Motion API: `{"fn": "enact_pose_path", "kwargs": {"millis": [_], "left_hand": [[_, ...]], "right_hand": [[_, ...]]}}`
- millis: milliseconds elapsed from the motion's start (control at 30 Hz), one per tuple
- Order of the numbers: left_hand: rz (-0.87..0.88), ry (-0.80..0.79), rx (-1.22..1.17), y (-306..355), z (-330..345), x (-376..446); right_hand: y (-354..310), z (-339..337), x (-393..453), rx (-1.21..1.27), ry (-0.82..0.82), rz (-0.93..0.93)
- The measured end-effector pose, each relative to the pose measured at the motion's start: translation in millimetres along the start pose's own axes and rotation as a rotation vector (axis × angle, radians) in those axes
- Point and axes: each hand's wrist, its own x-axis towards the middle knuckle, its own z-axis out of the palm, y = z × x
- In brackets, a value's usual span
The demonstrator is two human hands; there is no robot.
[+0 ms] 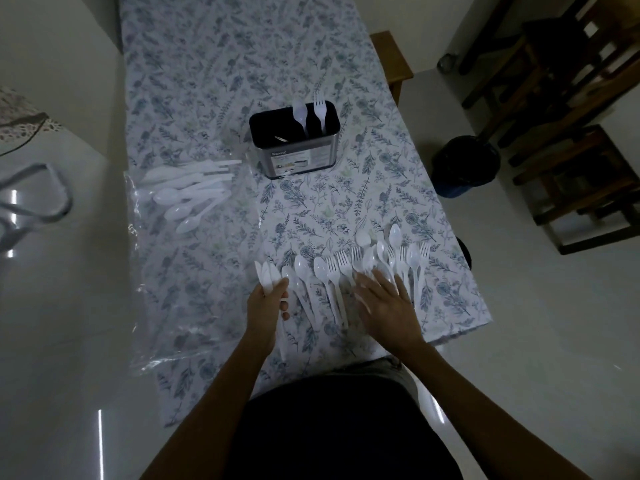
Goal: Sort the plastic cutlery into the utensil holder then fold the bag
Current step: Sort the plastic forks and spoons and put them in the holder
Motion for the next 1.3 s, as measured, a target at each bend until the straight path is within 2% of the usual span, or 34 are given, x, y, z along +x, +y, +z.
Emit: {"fn": "enact_pose_path", "kwargs": {"millis": [200,300,367,467,633,700,833,933,1000,1167,1233,1300], "left_hand": [[-0.011,-0.055,0.109,2.7,5.7,0.0],[0.011,-0.170,0.188,2.1,9.1,-7.1],[0.049,-0.257,0.258,2.2,13.2,-13.6],[0.123,-0.384,0.464,4.2,20.9,-23.2],[0.198,-0.419,0.700,-1.7,23.4,-19.1],[0.244,-0.426,0.708,-1.8,22.5,-15.4],[0.353,-0.423,0.658,-3.7,22.3,-16.2],[0.323,-0.467,0.640,-3.6,24.4,-22.2],[0.387,-0.491,0.588,0.6,27.3,-26.5],[0.446,-0.444,0.477,6.6,24.0,-22.7],[0.434,-0.454,0.455,10.5,26.0,-23.2],[0.443,-0.499,0.447,13.9,29.6,-24.5]], "right_hand": [[-7.9,-4.5,0.7,0.117,0.047,0.066],[-38.7,-22.8,18.4,0.414,0.023,0.105],[-62.8,-35.6,31.8,0.659,-0.086,0.218],[-86.2,-44.9,49.8,0.856,-0.123,0.408],[-94.3,-45.2,62.4,0.745,-0.097,0.306],[-95.6,-44.7,61.7,0.719,-0.075,0.286],[-97.8,-47.5,58.1,0.758,-0.177,0.236],[-96.7,-57.2,58.6,0.808,-0.253,0.202],[-94.0,-60.9,59.1,0.817,-0.241,0.191],[-94.6,-54.2,58.5,0.765,-0.011,0.470],[-93.9,-60.3,59.8,0.869,-0.102,0.533],[-89.5,-64.5,62.8,0.940,-0.208,0.498]]}}
